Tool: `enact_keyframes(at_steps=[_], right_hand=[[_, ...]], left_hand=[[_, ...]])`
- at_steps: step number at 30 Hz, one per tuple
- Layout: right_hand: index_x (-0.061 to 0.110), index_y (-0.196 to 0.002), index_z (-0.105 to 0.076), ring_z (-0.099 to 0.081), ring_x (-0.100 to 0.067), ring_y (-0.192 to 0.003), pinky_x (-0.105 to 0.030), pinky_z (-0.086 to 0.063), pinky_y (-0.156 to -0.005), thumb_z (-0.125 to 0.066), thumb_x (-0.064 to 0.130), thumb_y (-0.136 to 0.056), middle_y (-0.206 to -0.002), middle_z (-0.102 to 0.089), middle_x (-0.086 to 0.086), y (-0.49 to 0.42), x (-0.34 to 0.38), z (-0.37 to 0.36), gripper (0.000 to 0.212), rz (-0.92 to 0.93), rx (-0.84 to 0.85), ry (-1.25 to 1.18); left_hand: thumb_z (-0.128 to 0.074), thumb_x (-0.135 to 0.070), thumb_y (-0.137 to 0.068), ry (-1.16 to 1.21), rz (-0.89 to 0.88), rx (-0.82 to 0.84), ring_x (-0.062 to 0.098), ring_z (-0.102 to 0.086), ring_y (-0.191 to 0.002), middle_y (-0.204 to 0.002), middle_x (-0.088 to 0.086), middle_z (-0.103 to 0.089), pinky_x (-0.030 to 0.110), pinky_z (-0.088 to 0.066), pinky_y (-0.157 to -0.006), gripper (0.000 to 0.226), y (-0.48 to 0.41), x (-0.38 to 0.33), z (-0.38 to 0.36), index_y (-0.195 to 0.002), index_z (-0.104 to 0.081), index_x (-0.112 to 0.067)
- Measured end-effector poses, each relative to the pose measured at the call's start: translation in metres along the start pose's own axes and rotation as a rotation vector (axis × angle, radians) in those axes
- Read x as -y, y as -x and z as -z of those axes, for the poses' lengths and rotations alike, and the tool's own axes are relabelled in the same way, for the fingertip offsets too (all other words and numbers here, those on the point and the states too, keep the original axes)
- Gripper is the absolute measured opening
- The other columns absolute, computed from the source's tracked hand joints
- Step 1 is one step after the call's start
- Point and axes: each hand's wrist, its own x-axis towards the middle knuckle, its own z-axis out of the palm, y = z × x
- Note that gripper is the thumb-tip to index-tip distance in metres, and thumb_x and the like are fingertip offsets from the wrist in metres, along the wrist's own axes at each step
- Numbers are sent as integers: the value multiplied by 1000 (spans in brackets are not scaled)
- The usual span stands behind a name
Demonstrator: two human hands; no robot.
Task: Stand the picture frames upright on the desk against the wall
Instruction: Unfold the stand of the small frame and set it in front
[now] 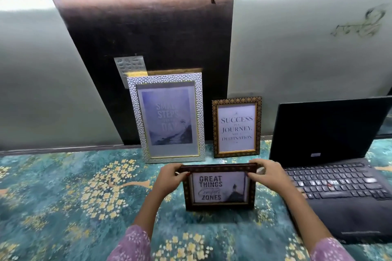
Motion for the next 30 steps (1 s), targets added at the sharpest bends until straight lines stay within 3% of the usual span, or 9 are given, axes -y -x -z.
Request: enact_keyframes(at_steps=[3, 5, 7, 10, 15, 17, 20, 25, 30], right_hand=[[13, -80, -61, -57, -19, -69, -18, -46, -57, -70, 16, -75, -75, -62, -6, -5, -11, -23, 11, -147, 32, -406], [9, -93, -60, -59, -21, -86, -26, -47, -71, -69, 23, -78, -90, -65, -8, -8, -19, -47, 22, -192, 85, -420], [7, -100, -61, -60, -21, -92, -29, -46, -78, -66, 14, -79, -100, -66, -10, -3, -13, -64, 23, -205, 104, -436], [10, -97, -61, -63, -26, -96, -33, -50, -81, -66, 6, -78, -98, -67, -12, 4, -9, -77, 20, -237, 125, -489], [14, -94, -59, -63, -26, -96, -42, -51, -90, -67, 11, -78, -95, -66, -8, 9, -15, -79, 19, -247, 133, -492], [13, -94, -59, -62, -25, -94, -40, -52, -87, -66, 9, -79, -95, -65, -8, 12, -17, -83, 17, -251, 122, -482], [6, -103, -58, -62, -27, -94, -39, -53, -84, -62, 5, -81, -100, -66, -12, 16, -16, -86, 22, -279, 95, -455], [5, -102, -55, -59, -27, -97, -35, -50, -80, -58, 3, -83, -97, -61, -9, 15, -13, -83, 19, -266, 87, -472], [12, -102, -48, -57, -24, -91, -18, -44, -60, -58, 8, -85, -95, -59, -7, 19, -15, -89, 20, -266, 56, -492]], left_hand=[[-59, -14, -86, 148, 141, -67, 14, -59, -65, -70, 0, -61, 24, -48, -55, 6, 0, 16, -3, -85, -63, -10], [-54, -16, -89, 279, 214, -25, 14, -58, -68, -75, 2, -58, 24, -50, -57, 8, 1, 20, -7, -82, -55, -14], [-51, -18, -91, 389, 230, -3, 15, -60, -73, -82, 3, -60, 29, -53, -64, 8, 5, 19, -10, -86, -56, -16], [-46, -20, -93, 482, 232, -44, 20, -61, -82, -88, 4, -65, 29, -50, -69, 14, 12, 17, -12, -94, -59, -16], [-37, -20, -96, 602, 330, -122, 21, -59, -77, -77, 0, -63, 22, -48, -62, 27, 32, 14, -32, -78, -58, -20], [-36, -22, -97, 621, 345, -184, 16, -59, -71, -76, 0, -62, 17, -50, -54, 28, 41, 11, -39, -78, -56, -22], [-36, -25, -96, 606, 347, -220, 21, -60, -73, -80, 5, -63, 26, -52, -59, 25, 45, 7, -43, -80, -56, -23], [-35, -25, -97, 594, 361, -236, 15, -59, -67, -76, 3, -62, 19, -49, -49, 26, 53, 3, -46, -88, -57, -14], [-33, -23, -97, 648, 372, -217, 15, -60, -72, -81, 3, -63, 11, -50, -45, 28, 59, -1, -45, -82, -56, -20]])
